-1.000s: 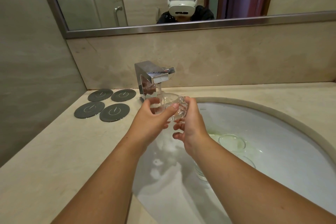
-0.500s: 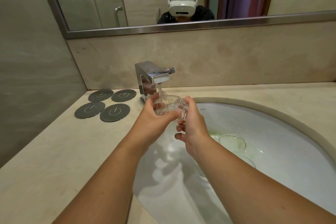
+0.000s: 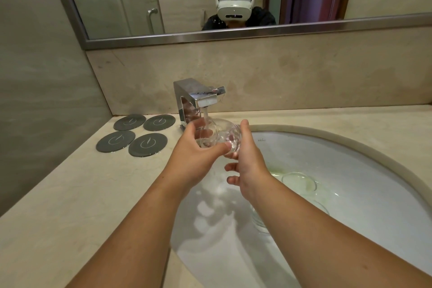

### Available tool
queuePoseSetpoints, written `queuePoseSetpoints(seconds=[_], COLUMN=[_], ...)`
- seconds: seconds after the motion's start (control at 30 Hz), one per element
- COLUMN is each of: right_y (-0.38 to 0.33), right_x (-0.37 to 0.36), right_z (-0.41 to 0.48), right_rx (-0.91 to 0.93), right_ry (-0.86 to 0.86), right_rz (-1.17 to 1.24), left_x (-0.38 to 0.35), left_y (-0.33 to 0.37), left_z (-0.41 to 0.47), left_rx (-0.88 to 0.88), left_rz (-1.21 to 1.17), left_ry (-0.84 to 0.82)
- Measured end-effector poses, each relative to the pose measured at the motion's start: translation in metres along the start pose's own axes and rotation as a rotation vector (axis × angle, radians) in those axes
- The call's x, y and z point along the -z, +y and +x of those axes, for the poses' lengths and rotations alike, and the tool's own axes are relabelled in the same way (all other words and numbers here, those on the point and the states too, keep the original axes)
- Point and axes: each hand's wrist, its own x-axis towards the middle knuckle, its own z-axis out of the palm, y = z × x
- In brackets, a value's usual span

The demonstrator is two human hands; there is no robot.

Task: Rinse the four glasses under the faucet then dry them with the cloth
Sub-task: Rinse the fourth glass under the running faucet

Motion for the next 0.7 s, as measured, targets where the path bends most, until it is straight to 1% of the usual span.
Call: queuePoseSetpoints(seconds=[0.23,0.33,0.43,0.57,0.7], right_y=[0.0012,-0.0001,0.0004,-0.0002,-0.0007], right_x=[-0.0005,-0.0012,-0.0022,-0.0020,0.0007], right_z=[0.0021,0.0012,0.0021,0.0019,0.0009], right_rx=[0.016,0.061,0.110,0.101,0.055], right_ry=[0.030,0.027,0.012,-0.012,-0.002], right_rz=[0.080,0.088,0.066,0.042,0.016], left_x=[-0.0022,-0.0030,-0.0025,-0.0014,-0.0009], left_y=[-0.0037,-0.0045,-0.0031,-0.0008,0.0020], left_z=[0.0012,0.0009,0.0011,0.0004,-0.0027], left_rx=[0.018,0.058,0.087,0.047,-0.003], left_rz=[-0.061,-0.076,-0.077,-0.060,-0.041], left_ry=[-0.084,-0.082,-0.047,-0.015,-0.051])
